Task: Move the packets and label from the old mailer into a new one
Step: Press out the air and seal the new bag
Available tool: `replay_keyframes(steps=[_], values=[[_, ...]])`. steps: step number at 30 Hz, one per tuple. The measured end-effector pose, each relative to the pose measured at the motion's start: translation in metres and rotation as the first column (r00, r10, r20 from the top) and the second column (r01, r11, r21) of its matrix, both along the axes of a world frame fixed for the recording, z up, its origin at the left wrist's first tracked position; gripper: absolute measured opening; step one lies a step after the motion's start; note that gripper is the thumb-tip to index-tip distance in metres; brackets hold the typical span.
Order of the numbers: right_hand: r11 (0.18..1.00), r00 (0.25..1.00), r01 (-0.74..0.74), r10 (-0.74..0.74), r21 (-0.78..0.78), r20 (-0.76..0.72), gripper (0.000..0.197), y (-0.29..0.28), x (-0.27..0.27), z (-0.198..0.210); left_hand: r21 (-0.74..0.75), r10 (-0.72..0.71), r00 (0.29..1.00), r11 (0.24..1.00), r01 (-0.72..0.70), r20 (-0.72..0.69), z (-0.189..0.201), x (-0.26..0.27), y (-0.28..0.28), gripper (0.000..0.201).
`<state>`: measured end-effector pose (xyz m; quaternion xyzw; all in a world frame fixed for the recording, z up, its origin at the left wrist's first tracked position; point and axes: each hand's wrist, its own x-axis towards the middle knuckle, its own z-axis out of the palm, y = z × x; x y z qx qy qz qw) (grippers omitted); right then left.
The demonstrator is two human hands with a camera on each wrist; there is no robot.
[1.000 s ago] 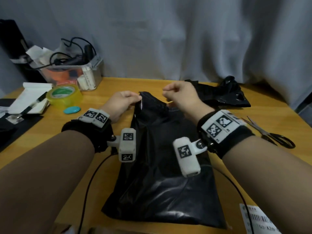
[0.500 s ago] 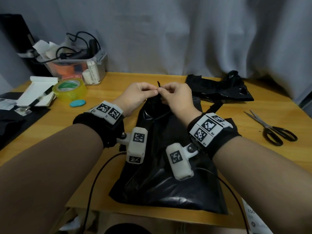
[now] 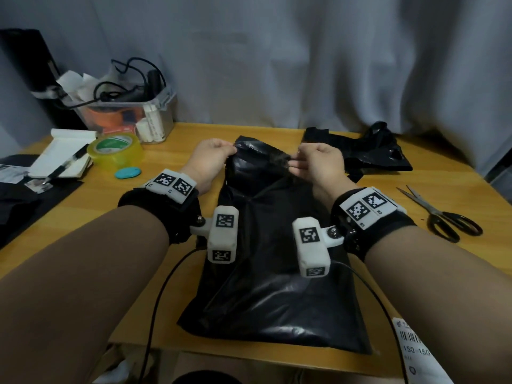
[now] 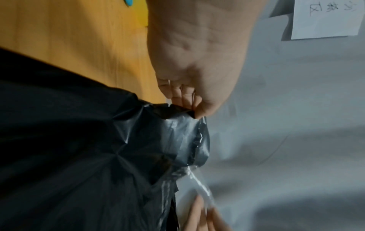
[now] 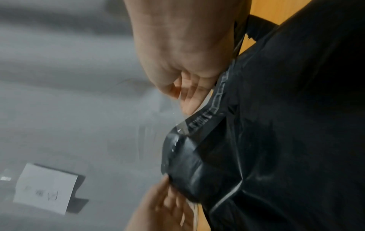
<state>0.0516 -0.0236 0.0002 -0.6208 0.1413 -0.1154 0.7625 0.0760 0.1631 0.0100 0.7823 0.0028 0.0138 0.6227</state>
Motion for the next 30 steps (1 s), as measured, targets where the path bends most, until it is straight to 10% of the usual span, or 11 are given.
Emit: replay_keyframes(steps=[10, 15, 23, 30], values=[[0.841, 0.965, 0.251, -0.255, 0.479, -0.059, 0.025, -0.063, 0.015, 0.004, -0.036, 0.202, 0.972, 0.978, -0.207, -0.119, -0.024, 0.019, 0.012, 0.007], [0.788, 0.896, 0.382, -0.443, 0.484, 0.015, 0.028, -0.101, 0.009, -0.002, 0.022, 0.265, 0.937, 0.963, -0.267, -0.227, -0.037, 0.033, 0.015, 0.013], [0.725, 0.776, 0.593, -0.631, -0.350, 0.009, 0.012, -0.170, -0.019, -0.032, -0.041, 0.297, 0.900, 0.944, -0.326, -0.320, -0.045, 0.037, 0.009, 0.046], [0.687, 0.862, -0.006, -0.365, -0.726, -0.353, 0.023, -0.181, -0.040, -0.049, -0.013, 0.311, 0.900, 0.944, -0.330, -0.305, -0.050, 0.034, 0.002, 0.009]])
